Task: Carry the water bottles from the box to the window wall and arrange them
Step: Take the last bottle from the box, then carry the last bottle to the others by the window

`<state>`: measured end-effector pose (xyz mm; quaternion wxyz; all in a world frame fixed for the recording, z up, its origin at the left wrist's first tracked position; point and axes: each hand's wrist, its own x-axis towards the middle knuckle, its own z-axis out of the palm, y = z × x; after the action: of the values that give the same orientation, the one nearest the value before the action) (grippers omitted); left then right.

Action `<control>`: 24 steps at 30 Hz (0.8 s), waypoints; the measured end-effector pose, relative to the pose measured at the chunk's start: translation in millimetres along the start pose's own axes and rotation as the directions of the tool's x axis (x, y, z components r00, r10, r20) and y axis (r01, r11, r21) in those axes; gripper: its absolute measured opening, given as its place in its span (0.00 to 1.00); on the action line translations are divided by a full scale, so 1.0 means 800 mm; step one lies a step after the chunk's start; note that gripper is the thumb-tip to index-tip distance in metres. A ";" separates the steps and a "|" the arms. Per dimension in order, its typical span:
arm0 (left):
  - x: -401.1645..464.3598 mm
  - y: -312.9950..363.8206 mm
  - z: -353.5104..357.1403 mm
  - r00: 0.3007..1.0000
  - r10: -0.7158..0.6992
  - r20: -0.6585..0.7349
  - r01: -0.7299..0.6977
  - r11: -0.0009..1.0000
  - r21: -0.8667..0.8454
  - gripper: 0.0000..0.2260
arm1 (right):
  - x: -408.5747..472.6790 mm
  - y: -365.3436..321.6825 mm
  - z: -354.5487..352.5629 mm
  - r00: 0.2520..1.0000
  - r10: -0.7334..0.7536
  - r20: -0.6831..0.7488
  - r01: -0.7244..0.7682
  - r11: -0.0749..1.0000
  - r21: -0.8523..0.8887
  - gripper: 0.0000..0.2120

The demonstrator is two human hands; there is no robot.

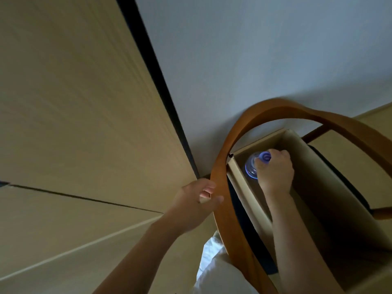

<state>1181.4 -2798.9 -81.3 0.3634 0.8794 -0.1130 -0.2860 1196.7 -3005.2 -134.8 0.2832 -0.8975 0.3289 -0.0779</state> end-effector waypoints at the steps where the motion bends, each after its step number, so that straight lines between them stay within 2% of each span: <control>1: -0.012 -0.003 -0.005 1.000 0.000 -0.027 -0.001 1.000 -0.021 0.10 | -0.012 -0.012 -0.014 0.999 -0.022 -0.037 0.022 1.000 -0.001 0.17; 6: -0.093 -0.035 -0.023 0.979 0.005 -0.205 -0.023 0.996 -0.082 0.14 | -0.094 -0.078 -0.076 0.970 -0.230 -0.081 0.230 0.973 -0.004 0.14; 8: -0.135 -0.055 -0.022 0.959 -0.007 -0.283 -0.030 0.991 -0.127 0.16 | -0.139 -0.101 -0.096 0.934 -0.349 -0.074 0.349 0.937 -0.014 0.06; 10: -0.180 -0.074 -0.019 0.934 -0.033 -0.357 -0.028 0.986 -0.164 0.20 | -0.189 -0.123 -0.111 0.878 -0.477 -0.025 0.477 0.879 -0.005 0.09; 13: -0.248 -0.101 -0.018 0.887 -0.063 -0.458 -0.046 0.974 -0.222 0.30 | -0.265 -0.151 -0.121 0.780 -0.611 0.134 0.599 0.791 0.123 0.06; 17: -0.340 -0.141 -0.019 0.821 -0.115 -0.559 -0.042 0.965 -0.260 0.40 | -0.369 -0.189 -0.119 0.593 -0.743 0.311 0.678 0.669 0.305 0.06; 21: -0.431 -0.187 -0.016 0.734 -0.241 -0.635 -0.016 0.928 -0.371 0.44 | -0.470 -0.234 -0.107 0.354 -0.816 0.457 0.698 0.555 0.452 0.06; 24: -0.488 -0.219 -0.011 0.636 -0.353 -0.686 -0.035 0.875 -0.483 0.44 | -0.538 -0.264 -0.097 0.153 -0.846 0.510 0.723 0.448 0.526 0.06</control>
<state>868.4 -2510.7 -35.7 0.5434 0.8135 0.1994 0.0571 954.5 -2635.7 67.2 0.3730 -0.8569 -0.3349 0.1199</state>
